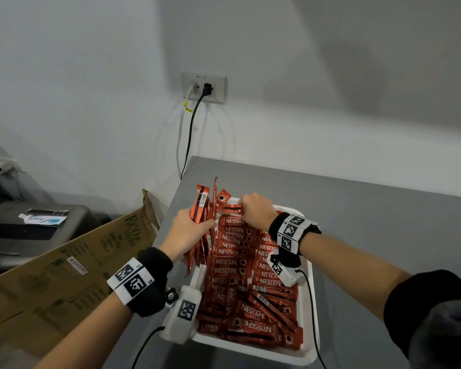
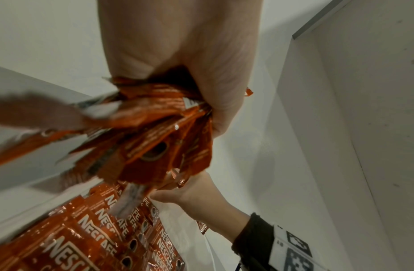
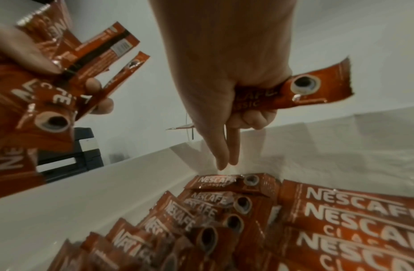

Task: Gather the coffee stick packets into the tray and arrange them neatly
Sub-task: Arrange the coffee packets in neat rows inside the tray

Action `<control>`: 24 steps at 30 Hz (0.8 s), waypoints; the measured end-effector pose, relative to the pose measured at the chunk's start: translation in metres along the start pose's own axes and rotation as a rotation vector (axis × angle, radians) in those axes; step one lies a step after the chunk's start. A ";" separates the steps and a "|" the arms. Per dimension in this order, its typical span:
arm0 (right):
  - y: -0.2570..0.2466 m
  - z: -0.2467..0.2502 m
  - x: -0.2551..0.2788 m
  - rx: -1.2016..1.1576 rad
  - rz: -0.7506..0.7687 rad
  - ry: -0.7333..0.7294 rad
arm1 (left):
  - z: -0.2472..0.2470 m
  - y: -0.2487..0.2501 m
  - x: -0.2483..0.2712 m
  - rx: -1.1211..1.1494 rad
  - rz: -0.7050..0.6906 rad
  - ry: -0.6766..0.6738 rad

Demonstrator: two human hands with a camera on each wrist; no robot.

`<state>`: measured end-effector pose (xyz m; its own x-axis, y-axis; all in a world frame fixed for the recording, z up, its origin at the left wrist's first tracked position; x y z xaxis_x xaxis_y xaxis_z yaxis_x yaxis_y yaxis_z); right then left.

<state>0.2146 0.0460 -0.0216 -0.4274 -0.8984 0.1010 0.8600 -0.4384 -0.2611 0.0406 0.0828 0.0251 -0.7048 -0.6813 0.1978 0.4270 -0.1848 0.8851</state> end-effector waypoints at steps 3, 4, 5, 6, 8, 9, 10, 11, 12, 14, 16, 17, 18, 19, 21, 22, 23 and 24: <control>-0.002 -0.007 0.004 -0.013 0.011 -0.042 | -0.002 0.001 0.001 0.008 -0.003 -0.006; -0.004 -0.009 0.004 -0.020 0.016 -0.061 | -0.002 0.002 0.001 0.012 -0.006 -0.010; -0.005 -0.010 0.004 -0.016 0.017 -0.079 | -0.003 0.002 0.001 0.013 -0.008 -0.015; -0.007 -0.012 0.004 0.000 0.016 -0.093 | -0.003 0.002 0.001 0.014 -0.011 -0.016; -0.009 -0.012 0.002 0.036 0.009 -0.096 | -0.001 0.001 0.001 0.014 -0.010 -0.007; -0.010 -0.012 0.000 0.041 0.003 -0.091 | 0.000 0.001 0.000 0.011 -0.007 0.001; -0.010 -0.013 -0.001 0.037 -0.004 -0.087 | 0.001 0.000 0.000 0.007 -0.005 0.008; -0.010 -0.013 -0.001 0.030 -0.018 -0.088 | 0.002 0.000 0.000 0.004 -0.004 0.011; -0.009 -0.013 -0.001 0.021 -0.035 -0.091 | 0.001 0.001 0.000 0.001 -0.006 0.010; -0.007 -0.010 0.000 -0.015 -0.055 -0.091 | 0.000 0.000 0.000 0.002 -0.009 0.005; -0.005 -0.003 0.003 -0.093 -0.053 -0.074 | -0.001 0.000 -0.001 0.011 -0.004 0.003; -0.004 0.001 0.006 -0.164 -0.057 -0.075 | -0.001 -0.001 -0.002 0.015 -0.001 0.005; -0.002 0.005 0.012 -0.259 -0.065 -0.080 | -0.001 -0.002 -0.004 0.019 0.002 0.006; 0.000 0.009 0.017 -0.358 -0.078 -0.095 | -0.002 -0.002 -0.005 0.022 0.004 0.006; 0.003 0.015 0.033 -0.498 -0.100 -0.139 | -0.005 -0.001 -0.005 0.033 0.002 -0.007; 0.005 0.017 0.041 -0.531 -0.105 -0.157 | -0.007 0.001 -0.005 0.041 -0.005 -0.017; 0.008 0.019 0.050 -0.549 -0.107 -0.163 | -0.010 0.003 -0.004 0.046 -0.012 -0.024; 0.010 0.021 0.057 -0.563 -0.106 -0.153 | -0.012 0.005 -0.004 0.047 -0.017 -0.030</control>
<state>0.2047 -0.0099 0.0016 -0.4220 -0.8622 0.2803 0.5168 -0.4828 -0.7070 0.0521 0.0758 0.0233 -0.7286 -0.6568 0.1940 0.3882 -0.1627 0.9071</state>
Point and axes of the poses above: each hand's wrist, its own x-axis away from the middle knuckle, its own z-axis out of the back of the hand, y = z × x, the point moved 8 cm from there along -x, towards the middle knuckle, and after that the axes turned 6 degrees about -x, right-handed, at the moved point
